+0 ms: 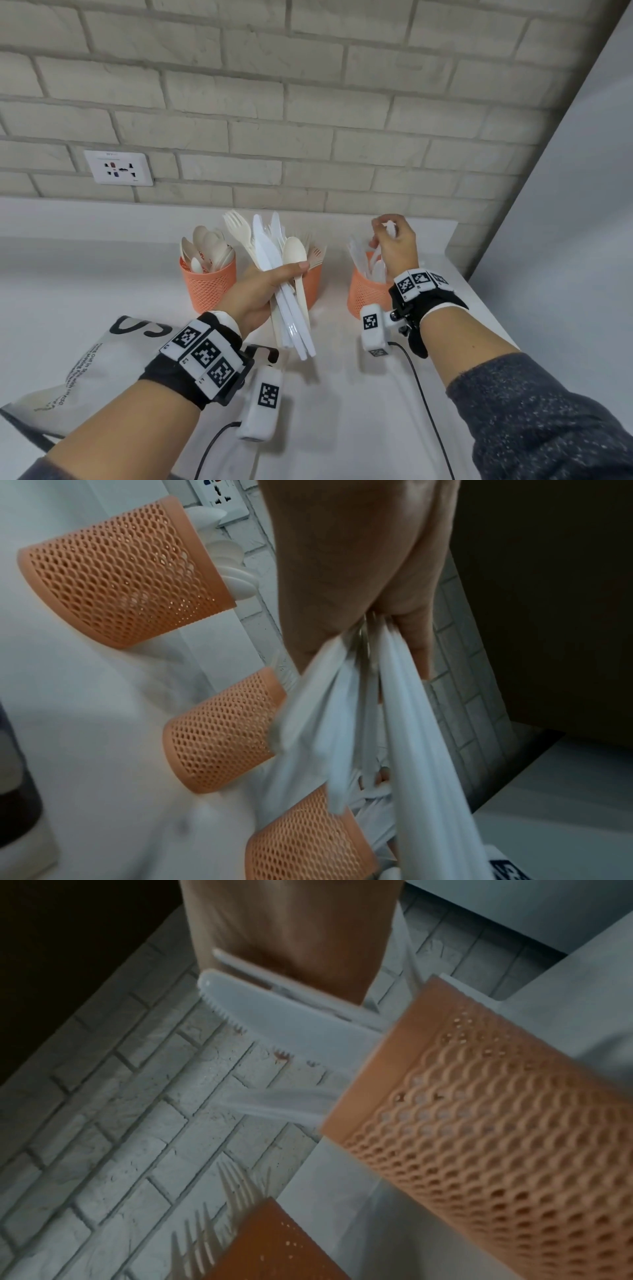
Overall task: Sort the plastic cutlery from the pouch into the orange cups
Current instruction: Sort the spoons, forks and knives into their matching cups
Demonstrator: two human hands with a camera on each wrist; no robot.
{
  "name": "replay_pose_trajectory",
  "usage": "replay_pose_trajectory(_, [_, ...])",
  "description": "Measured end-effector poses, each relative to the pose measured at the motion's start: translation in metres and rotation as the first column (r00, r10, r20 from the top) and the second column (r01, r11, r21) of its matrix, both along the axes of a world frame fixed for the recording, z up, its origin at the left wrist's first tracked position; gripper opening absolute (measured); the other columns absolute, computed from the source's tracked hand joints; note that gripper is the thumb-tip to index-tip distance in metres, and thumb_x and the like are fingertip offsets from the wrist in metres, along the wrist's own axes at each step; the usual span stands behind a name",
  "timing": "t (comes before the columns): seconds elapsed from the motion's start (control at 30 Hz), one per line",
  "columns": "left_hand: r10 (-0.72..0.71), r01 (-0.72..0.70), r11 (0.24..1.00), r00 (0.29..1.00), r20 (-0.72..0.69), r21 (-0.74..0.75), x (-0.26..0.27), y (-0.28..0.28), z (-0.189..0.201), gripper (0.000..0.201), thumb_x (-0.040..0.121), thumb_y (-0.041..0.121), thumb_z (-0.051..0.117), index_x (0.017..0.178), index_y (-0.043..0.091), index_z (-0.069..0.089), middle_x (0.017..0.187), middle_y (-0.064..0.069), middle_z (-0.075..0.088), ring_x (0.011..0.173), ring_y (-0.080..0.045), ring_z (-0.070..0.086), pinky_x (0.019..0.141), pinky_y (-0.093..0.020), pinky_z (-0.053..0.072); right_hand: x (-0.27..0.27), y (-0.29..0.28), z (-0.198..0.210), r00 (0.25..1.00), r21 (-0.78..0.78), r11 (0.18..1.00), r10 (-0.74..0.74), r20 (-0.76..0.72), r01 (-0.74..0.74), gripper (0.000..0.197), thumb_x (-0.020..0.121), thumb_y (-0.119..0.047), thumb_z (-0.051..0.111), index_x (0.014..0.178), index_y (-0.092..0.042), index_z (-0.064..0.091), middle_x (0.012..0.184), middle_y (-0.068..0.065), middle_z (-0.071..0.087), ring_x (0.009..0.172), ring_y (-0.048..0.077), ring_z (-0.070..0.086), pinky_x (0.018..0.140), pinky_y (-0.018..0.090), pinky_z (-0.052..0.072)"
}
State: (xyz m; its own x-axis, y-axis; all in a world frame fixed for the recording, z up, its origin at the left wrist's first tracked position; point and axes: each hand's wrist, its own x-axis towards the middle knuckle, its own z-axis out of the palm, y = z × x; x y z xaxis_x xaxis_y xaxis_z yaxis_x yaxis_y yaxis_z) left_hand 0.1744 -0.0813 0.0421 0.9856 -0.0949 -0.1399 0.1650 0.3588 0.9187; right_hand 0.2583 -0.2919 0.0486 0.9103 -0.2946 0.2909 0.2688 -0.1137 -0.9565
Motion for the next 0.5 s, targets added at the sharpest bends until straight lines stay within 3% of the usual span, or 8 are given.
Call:
replay_pose_trajectory(0.13, [0.019,-0.019,1.0,1.0,-0.022,0.005,0.002,-0.004,-0.004,0.041,0.077,0.009,0.071,0.115,0.001,0.058,0.08,-0.007,0.061,0.069,-0.016,0.06,0.053,-0.021,0.052,0.001,0.002,-0.006,0.99,-0.204,0.978,0.015,-0.139,-0.044,0.015,0.096,-0.016,0.043,0.087,-0.008,0.052,0.062,0.003,0.048,0.058,0.014,0.047,0.063,0.025,0.04])
replay_pose_trajectory(0.23, [0.025,-0.025,1.0,0.999,-0.039,-0.01,0.002,-0.005,-0.007,0.035,0.077,0.009,0.071,0.11,0.002,0.059,0.079,-0.007,0.061,0.067,-0.015,0.061,0.052,-0.021,0.051,-0.003,0.001,0.006,0.954,-0.249,0.944,0.151,-0.26,-0.217,0.018,0.096,-0.021,0.046,0.105,-0.01,0.057,0.091,0.003,0.055,0.085,0.015,0.052,0.076,0.025,0.041])
replay_pose_trajectory(0.3, [0.029,-0.031,0.999,0.999,-0.046,-0.024,0.002,-0.005,-0.006,0.028,0.079,0.009,0.07,0.105,0.004,0.06,0.077,-0.005,0.061,0.065,-0.013,0.06,0.051,-0.02,0.051,-0.005,-0.001,0.018,0.941,-0.289,0.92,0.184,-0.283,-0.267,0.038,0.092,-0.032,0.053,0.127,-0.018,0.049,0.113,0.0,0.05,0.105,0.012,0.047,0.089,0.026,0.04])
replay_pose_trajectory(0.4, [0.034,-0.037,0.998,0.998,-0.056,-0.053,0.003,-0.005,-0.005,0.027,0.081,0.01,0.069,0.106,0.005,0.06,0.077,-0.004,0.06,0.067,-0.014,0.059,0.052,-0.02,0.052,-0.011,0.008,0.035,0.997,-0.397,0.916,0.078,0.026,-0.061,0.044,0.087,-0.027,0.063,0.128,-0.017,0.049,0.113,0.002,0.05,0.106,0.01,0.047,0.087,0.017,0.037])
replay_pose_trajectory(0.47, [0.062,-0.066,0.996,0.996,-0.068,-0.059,0.004,-0.005,-0.005,0.028,0.08,0.01,0.07,0.105,0.005,0.06,0.077,-0.005,0.061,0.067,-0.016,0.06,0.052,-0.022,0.053,-0.024,0.021,0.043,0.967,-0.431,0.902,0.103,0.235,0.009,0.027,0.083,-0.016,0.067,0.109,-0.013,0.06,0.094,0.0,0.054,0.088,0.007,0.051,0.072,0.01,0.038])
replay_pose_trajectory(0.5, [0.079,-0.084,0.995,0.994,-0.081,-0.054,0.005,-0.005,-0.005,0.029,0.079,0.011,0.071,0.105,0.005,0.06,0.077,-0.006,0.062,0.067,-0.016,0.061,0.053,-0.023,0.053,-0.033,0.029,0.046,0.952,-0.436,0.899,0.172,0.253,-0.046,0.017,0.082,-0.011,0.067,0.098,-0.012,0.064,0.084,-0.002,0.056,0.077,0.003,0.051,0.066,0.01,0.037])
